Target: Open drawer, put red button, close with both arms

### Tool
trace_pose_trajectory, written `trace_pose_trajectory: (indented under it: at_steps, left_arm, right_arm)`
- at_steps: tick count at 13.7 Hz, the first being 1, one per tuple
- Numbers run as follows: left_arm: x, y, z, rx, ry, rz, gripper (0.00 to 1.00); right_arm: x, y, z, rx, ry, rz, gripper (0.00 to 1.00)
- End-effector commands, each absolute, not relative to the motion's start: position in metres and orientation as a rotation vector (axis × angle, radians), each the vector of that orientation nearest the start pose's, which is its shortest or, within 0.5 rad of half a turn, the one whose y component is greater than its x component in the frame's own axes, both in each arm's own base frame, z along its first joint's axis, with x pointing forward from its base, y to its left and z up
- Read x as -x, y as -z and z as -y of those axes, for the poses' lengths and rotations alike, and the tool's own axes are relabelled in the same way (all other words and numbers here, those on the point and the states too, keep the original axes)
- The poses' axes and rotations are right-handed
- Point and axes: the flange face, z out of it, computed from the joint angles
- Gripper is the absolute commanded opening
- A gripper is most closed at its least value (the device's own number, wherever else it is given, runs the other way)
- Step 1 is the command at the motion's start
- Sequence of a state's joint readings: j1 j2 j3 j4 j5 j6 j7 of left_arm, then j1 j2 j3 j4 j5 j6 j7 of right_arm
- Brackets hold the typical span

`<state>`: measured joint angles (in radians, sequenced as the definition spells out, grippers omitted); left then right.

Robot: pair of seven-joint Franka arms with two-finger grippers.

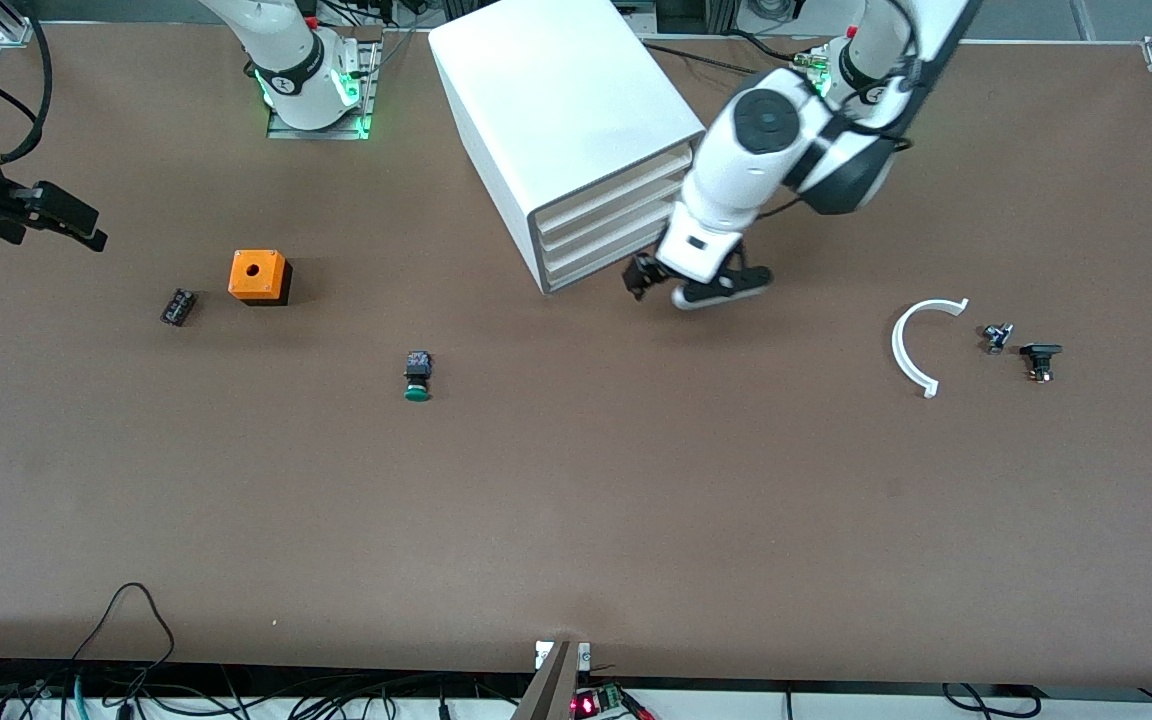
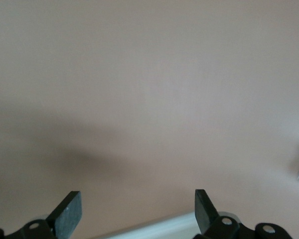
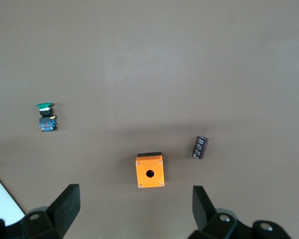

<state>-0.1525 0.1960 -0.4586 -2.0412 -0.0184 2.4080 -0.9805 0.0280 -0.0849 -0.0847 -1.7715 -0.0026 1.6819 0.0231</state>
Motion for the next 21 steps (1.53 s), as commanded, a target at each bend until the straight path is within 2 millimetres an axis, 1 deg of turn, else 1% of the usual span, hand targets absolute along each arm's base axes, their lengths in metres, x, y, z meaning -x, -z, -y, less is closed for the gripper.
trace_pose_trajectory:
  at_steps: [1, 3, 4, 5, 6, 7, 8, 9, 10, 11, 13, 14, 16, 18, 19, 21]
  left_arm:
    - [-0.526, -0.419, 0.301, 3.236, 0.162, 0.735, 1.00]
    - [-0.537, -0.450, 0.272, 3.206, 0.144, 0.653, 1.00]
    - [-0.543, -0.468, 0.248, 3.190, 0.141, 0.604, 1.00]
    - [-0.551, -0.481, 0.221, 3.179, 0.120, 0.565, 1.00]
    - [-0.557, -0.496, 0.197, 3.177, 0.104, 0.514, 1.00]
    - [-0.561, -0.516, 0.173, 3.169, 0.085, 0.467, 1.00]
    - [-0.564, -0.536, 0.157, 3.165, 0.067, 0.429, 1.00]
    - [-0.566, -0.554, 0.135, 3.158, 0.048, 0.413, 1.00]
    - [-0.567, -0.570, 0.113, 3.153, 0.024, 0.385, 1.00]
    - [-0.569, -0.582, 0.091, 3.152, 0.010, 0.347, 1.00]
    - [-0.566, -0.599, 0.056, 3.158, 0.006, 0.238, 1.00]
    - [-0.564, -0.605, 0.047, 3.159, 0.022, 0.187, 1.00]
    - [-0.565, -0.612, 0.025, 3.150, 0.045, 0.086, 1.00]
    - [-0.565, -0.611, -0.003, 3.150, 0.044, -0.030, 1.00]
    - [-0.564, -0.610, -0.010, 3.149, 0.039, -0.059, 1.00]
    - [-0.561, -0.612, -0.014, 3.155, 0.018, -0.052, 1.00]
  right_arm:
    - [-0.524, -0.587, 0.036, 3.126, 0.017, -0.089, 1.00]
    - [-0.523, -0.587, 0.036, 3.128, 0.019, -0.041, 1.00]
    - [-0.523, -0.589, 0.037, 3.133, 0.015, 0.003, 1.00]
    - [-0.526, -0.586, 0.038, 3.132, 0.003, -0.002, 1.00]
    - [-0.527, -0.586, 0.037, 3.133, 0.003, -0.006, 1.00]
    - [-0.527, -0.586, 0.036, 3.131, 0.005, -0.011, 1.00]
    - [-0.528, -0.586, 0.036, 3.126, 0.008, -0.031, 1.00]
    - [-0.530, -0.586, 0.034, 3.121, 0.017, -0.073, 1.00]
    - [-0.534, -0.585, 0.029, 3.128, 0.014, -0.094, 1.00]
    - [-0.533, -0.584, 0.029, 3.132, 0.000, -0.067, 1.00]
    - [-0.533, -0.584, 0.030, 3.135, -0.010, -0.023, 1.00]
    - [-0.533, -0.584, 0.030, 3.136, -0.007, -0.021, 1.00]
    - [-0.532, -0.584, 0.030, 3.135, -0.014, -0.021, 1.00]
    - [-0.532, -0.583, 0.030, 3.135, -0.026, -0.026, 1.00]
    - [-0.532, -0.583, 0.030, 3.135, -0.027, -0.026, 1.00]
    - [-0.532, -0.582, 0.030, 3.135, -0.031, -0.026, 1.00]
